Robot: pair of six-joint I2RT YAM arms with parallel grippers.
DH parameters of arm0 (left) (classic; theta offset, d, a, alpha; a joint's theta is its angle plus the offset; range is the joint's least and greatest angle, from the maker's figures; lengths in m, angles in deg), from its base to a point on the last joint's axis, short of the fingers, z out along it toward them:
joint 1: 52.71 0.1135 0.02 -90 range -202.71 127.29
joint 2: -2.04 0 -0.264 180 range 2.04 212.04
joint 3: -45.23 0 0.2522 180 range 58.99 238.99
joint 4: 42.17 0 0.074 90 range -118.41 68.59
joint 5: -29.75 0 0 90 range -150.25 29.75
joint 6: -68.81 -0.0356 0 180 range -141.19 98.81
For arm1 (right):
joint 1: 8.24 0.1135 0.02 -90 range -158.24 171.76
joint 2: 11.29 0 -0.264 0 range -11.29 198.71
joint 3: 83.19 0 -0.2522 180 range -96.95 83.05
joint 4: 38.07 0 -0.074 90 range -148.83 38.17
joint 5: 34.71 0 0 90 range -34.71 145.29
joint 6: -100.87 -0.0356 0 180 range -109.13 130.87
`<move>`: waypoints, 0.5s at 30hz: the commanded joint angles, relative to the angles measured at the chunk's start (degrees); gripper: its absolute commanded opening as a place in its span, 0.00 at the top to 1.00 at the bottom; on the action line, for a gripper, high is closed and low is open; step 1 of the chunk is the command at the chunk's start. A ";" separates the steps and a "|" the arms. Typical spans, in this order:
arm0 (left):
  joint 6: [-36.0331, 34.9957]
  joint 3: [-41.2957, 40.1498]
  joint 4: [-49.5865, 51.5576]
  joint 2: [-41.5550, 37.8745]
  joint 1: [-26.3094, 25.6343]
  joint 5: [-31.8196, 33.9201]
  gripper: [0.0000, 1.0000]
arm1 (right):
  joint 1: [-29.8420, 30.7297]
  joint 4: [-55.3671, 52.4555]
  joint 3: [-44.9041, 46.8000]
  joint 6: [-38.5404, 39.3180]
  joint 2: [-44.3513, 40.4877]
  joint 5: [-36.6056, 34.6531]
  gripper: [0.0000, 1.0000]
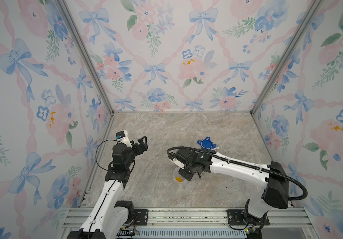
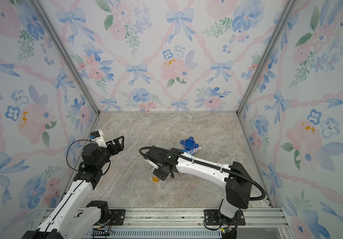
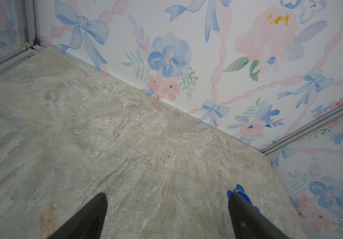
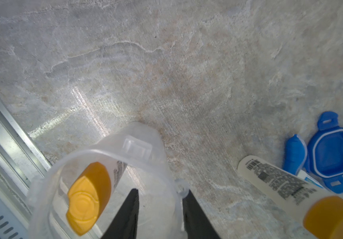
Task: Pack away toiletry kits
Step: Adjust the container at the center of the board.
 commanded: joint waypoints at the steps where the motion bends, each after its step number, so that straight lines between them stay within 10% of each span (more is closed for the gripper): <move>1: -1.47 0.16 -0.94 -0.03 -0.72 0.66 0.05 | 0.20 -2.51 -1.96 0.05 -2.71 -2.39 0.59; 11: -6.56 5.56 3.25 4.19 -7.72 -2.18 0.02 | -1.89 -10.33 -7.12 -1.61 -12.08 -9.23 0.27; 15: -10.22 7.72 9.25 4.12 -12.04 -2.16 0.02 | -14.09 -8.84 0.00 -3.75 -18.56 -3.76 0.15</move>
